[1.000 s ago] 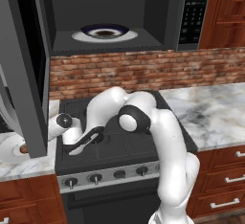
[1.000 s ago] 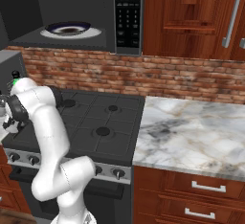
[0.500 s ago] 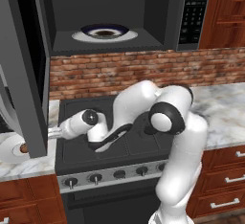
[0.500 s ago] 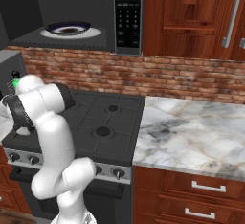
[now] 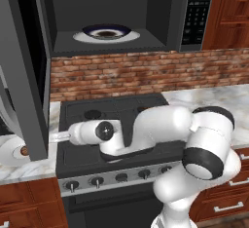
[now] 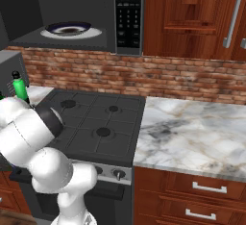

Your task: Pick the egg from the microwave and place it on plate located on the counter.

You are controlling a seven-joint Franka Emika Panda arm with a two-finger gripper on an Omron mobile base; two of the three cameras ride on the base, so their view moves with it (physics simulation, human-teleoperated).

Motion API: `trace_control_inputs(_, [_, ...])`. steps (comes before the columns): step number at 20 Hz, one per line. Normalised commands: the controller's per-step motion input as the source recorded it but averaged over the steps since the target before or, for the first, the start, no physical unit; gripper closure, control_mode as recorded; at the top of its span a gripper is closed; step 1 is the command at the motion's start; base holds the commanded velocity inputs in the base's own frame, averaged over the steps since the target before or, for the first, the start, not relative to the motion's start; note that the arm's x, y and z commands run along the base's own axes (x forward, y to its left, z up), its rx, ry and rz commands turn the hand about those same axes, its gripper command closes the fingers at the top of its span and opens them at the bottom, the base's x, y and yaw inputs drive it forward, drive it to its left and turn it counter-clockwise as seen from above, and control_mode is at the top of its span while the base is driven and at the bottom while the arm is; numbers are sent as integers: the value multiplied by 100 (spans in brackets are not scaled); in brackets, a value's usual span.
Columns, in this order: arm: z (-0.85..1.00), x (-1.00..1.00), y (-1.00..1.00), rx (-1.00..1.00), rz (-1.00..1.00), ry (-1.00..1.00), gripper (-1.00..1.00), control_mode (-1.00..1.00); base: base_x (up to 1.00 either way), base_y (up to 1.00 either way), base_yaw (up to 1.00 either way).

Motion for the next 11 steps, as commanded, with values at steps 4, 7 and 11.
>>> trace_control_inputs(4, [100, -19, -28, -6, -4, -12, -100, -100, 0, 0, 0])
trace_control_inputs(7, [100, 0, -27, -7, -4, -2, -100, -100, 0, 0, 0])
trace_control_inputs(11, [100, 0, -42, -3, -5, 0, -100, -100, 0, 0, 0])
